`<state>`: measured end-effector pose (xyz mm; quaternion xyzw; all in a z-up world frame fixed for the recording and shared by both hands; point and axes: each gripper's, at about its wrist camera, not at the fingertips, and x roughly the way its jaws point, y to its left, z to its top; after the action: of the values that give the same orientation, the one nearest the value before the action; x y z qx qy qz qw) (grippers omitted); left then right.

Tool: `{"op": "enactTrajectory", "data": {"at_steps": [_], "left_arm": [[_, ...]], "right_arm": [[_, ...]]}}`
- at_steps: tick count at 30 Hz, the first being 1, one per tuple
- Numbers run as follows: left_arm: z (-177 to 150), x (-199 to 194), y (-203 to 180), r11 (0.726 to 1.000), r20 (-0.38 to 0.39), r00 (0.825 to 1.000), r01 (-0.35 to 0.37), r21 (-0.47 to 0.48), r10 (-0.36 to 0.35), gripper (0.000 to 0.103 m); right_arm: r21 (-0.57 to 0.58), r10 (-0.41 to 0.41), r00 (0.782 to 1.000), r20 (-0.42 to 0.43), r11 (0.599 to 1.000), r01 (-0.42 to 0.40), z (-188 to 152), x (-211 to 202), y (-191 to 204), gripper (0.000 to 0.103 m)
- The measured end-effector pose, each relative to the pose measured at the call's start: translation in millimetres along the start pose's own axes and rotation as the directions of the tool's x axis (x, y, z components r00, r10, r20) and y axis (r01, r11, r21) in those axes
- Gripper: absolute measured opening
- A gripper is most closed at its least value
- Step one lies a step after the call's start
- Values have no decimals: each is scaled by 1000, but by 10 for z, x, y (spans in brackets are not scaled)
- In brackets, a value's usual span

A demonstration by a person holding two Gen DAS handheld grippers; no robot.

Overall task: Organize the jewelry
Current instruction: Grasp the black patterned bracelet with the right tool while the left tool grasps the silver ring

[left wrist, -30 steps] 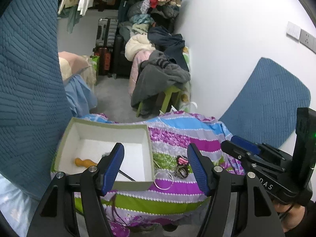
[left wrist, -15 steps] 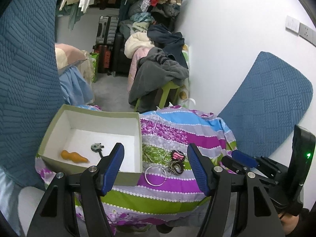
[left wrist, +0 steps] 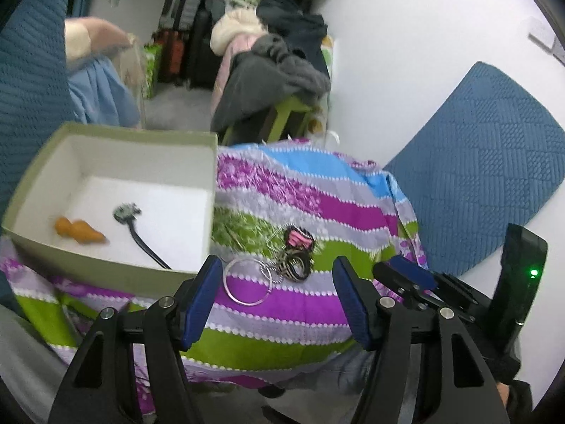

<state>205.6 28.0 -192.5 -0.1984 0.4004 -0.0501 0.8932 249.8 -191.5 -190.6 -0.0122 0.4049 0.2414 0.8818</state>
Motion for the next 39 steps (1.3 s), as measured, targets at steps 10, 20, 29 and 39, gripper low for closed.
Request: {"op": "enactTrajectory", "data": {"at_steps": [10, 20, 29, 39], "left_arm": [[-141, 666, -77, 1000, -159, 987, -12, 4, 12, 46], [-242, 1181, 13, 998, -254, 965, -59, 4, 58, 38], [-273, 1493, -49, 996, -286, 955, -64, 68, 81, 25], [-323, 1666, -92, 982, -277, 951, -94, 163, 136, 24]], "right_arm": [[48, 110, 984, -139, 993, -104, 21, 639, -229, 31], [4, 145, 945, -294, 989, -151, 9, 1312, -242, 22], [-39, 146, 938, -315, 985, -166, -22, 1394, -224, 7], [12, 109, 960, -259, 994, -110, 50, 1283, -441, 7]]}}
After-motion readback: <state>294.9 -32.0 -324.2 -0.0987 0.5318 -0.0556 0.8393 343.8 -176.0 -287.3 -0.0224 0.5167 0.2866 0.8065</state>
